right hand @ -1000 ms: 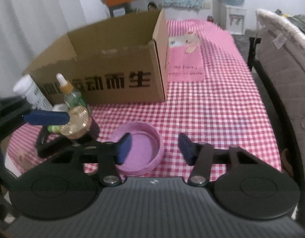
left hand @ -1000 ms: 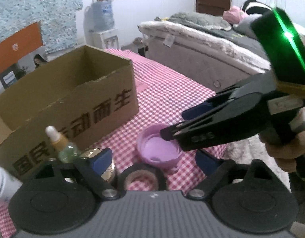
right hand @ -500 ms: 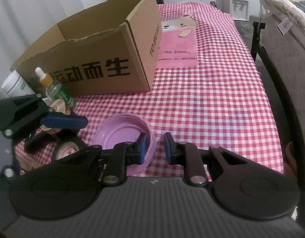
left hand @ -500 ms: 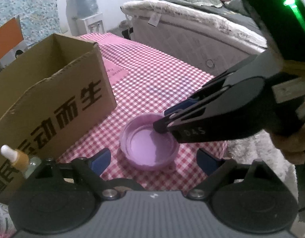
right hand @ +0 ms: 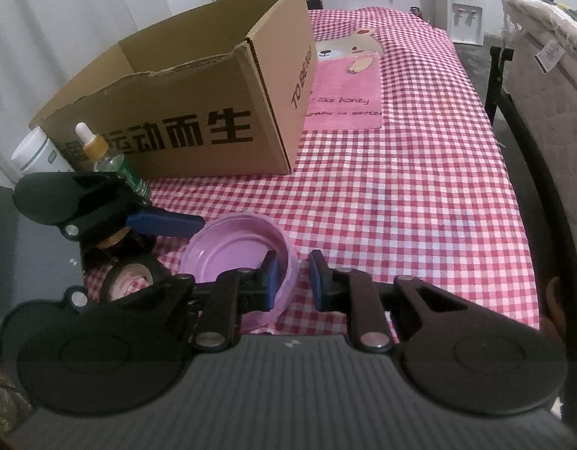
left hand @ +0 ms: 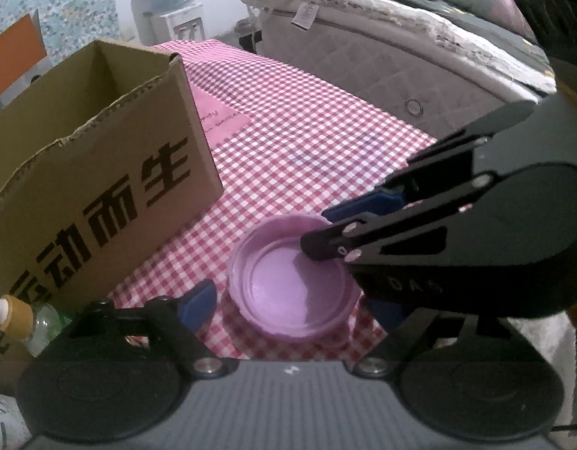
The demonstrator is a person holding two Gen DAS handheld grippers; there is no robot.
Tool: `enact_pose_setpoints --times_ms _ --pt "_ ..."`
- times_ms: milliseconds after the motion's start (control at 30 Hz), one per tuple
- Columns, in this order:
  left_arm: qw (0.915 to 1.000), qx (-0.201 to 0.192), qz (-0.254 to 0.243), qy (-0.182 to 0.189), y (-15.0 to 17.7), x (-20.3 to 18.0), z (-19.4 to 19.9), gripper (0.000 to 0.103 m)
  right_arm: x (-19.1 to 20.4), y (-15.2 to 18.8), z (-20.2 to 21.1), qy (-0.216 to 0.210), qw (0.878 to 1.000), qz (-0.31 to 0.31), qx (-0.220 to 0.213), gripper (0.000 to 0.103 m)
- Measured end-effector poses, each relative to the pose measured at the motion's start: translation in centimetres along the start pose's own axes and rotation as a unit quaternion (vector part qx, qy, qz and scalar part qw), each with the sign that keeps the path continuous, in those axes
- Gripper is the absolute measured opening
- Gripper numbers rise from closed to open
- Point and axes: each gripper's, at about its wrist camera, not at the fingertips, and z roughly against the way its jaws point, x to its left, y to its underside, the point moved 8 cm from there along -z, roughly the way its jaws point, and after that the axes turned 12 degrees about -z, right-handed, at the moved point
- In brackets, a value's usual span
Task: Organize rigid objects
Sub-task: 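Lift the pink lid with the right tool and carry it into the box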
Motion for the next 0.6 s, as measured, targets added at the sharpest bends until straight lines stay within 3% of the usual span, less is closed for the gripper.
enact_pose_setpoints --times_ms 100,333,600 --pt "1.0000 -0.003 0.004 0.007 -0.1 -0.1 0.3 0.075 0.1 0.0 0.0 -0.004 1.000 -0.005 0.001 0.010" --pt "0.9997 -0.023 0.005 0.000 -0.1 -0.3 1.8 0.074 0.9 -0.2 1.4 0.002 1.000 -0.001 -0.016 0.010" --pt "0.9952 -0.088 0.010 -0.043 -0.6 0.4 8.8 0.074 4.7 -1.6 6.6 -0.002 0.997 0.030 -0.073 0.010"
